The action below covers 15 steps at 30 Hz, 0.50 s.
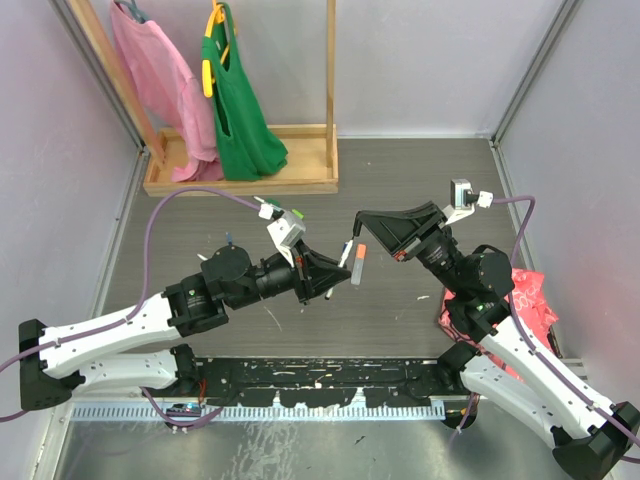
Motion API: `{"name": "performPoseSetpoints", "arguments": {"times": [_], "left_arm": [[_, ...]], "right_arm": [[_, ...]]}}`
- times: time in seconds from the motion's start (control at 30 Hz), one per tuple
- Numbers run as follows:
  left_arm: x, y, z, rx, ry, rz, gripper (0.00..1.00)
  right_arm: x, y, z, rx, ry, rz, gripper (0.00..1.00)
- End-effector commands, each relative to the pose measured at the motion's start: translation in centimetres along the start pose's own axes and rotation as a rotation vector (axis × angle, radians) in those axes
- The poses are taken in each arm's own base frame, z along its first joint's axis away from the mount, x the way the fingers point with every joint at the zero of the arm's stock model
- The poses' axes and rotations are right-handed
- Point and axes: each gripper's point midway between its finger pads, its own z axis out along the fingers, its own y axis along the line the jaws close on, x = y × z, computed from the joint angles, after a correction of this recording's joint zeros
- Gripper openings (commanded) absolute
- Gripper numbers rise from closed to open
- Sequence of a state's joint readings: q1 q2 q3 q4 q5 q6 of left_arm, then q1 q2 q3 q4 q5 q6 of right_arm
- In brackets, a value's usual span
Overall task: Insert the pens into the pen caps
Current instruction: Insert the pen cap onto the pen.
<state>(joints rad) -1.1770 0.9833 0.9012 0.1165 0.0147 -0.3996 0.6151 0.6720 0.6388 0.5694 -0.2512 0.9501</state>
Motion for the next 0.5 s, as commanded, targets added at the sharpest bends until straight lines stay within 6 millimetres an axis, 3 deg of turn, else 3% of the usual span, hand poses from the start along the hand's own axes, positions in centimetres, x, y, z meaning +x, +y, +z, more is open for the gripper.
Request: {"name": "performPoseSetpoints", "arguments": {"times": [0.0,0.47], "left_arm": [[-3.96,-1.39,-0.28,0.034,-0.123,0.011,0.0],[-3.99,-1.36,-0.25,0.033,-0.124,0.014,0.0]], "right_arm": [[-0.52,1.59,-0.02,-0.059,-0.009,-0.004,0.0],[0.14,0.79,-0.14,-0.04,0.01,0.007,0.0]]}}
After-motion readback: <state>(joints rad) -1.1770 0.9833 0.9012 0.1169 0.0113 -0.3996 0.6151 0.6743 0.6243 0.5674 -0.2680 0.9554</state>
